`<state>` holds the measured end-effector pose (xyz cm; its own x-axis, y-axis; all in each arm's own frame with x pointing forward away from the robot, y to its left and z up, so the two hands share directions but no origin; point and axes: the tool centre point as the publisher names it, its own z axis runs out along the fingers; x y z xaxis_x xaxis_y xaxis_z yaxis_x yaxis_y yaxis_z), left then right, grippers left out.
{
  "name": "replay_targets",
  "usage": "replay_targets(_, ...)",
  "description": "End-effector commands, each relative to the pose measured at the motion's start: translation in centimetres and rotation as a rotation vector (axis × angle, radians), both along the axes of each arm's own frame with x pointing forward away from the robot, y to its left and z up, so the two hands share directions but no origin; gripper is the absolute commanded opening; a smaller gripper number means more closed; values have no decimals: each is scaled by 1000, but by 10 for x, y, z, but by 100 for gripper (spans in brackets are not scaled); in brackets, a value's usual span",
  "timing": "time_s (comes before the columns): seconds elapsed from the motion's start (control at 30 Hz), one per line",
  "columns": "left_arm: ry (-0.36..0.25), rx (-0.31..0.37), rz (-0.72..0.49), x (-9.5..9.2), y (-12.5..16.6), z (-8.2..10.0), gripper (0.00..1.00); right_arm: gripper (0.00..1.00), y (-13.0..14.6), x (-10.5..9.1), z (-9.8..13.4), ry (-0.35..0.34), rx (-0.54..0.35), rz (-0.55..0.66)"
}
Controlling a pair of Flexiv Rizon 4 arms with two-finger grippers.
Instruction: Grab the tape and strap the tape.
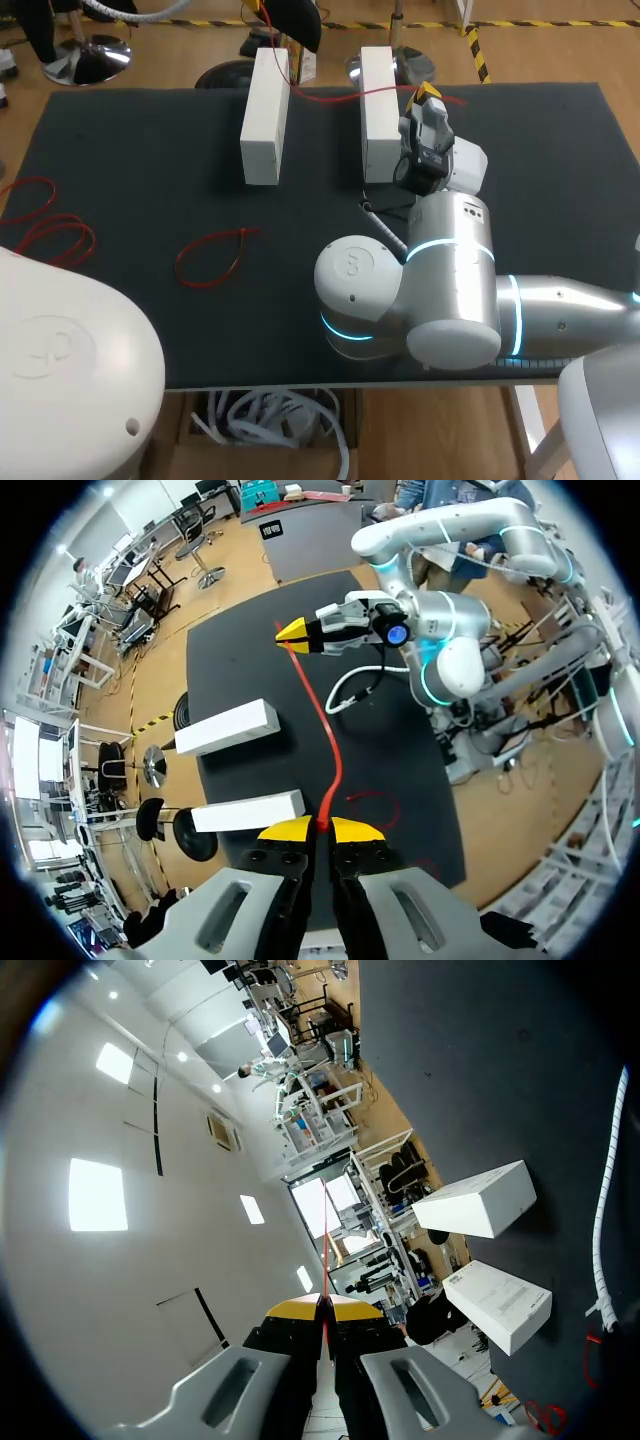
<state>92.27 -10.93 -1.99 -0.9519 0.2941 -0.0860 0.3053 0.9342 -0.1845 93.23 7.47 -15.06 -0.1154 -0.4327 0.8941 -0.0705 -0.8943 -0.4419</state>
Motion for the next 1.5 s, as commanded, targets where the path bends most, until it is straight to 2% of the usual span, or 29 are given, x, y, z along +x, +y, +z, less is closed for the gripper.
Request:
replay_targets(0.03,3,5,0,1,0,1,0,0,1,0,2,6,-1,-3)
replay_targets(0.23,3,5,0,1,0,1,0,0,1,0,2,6,-1,-3)
replay_targets(0.33,3,5,0,1,0,1,0,0,0,-6,14,62,-40,-9)
replay_targets(0.37,3,5,0,1,0,1,0,0,-2,-7,18,86,-97,-3)
replay_targets(0.4,3,5,0,1,0,1,0,0,-4,-9,25,82,-105,-2)
replay_targets(0.43,3,5,0,1,0,1,0,0,-6,-11,31,111,-139,-2)
replay_targets(0.67,3,5,0,1,0,1,0,0,-22,-20,65,190,-486,56)
replay_targets(0.87,3,5,0,1,0,1,0,0,-34,-18,75,237,-890,97)
replay_targets(1.07,3,5,0,1,0,1,0,0,-35,-7,80,189,-1317,165)
replay_targets(1.37,3,5,0,1,0,1,0,0,-20,1,80,132,-1730,263)
replay_targets(1.43,3,5,0,1,0,1,0,0,-13,0,84,107,-1872,279)
replay_targets(1.47,3,5,0,1,0,1,0,0,-12,0,84,103,-1900,286)
replay_targets(1.5,3,5,0,1,0,1,0,0,-11,3,83,89,-1984,293)
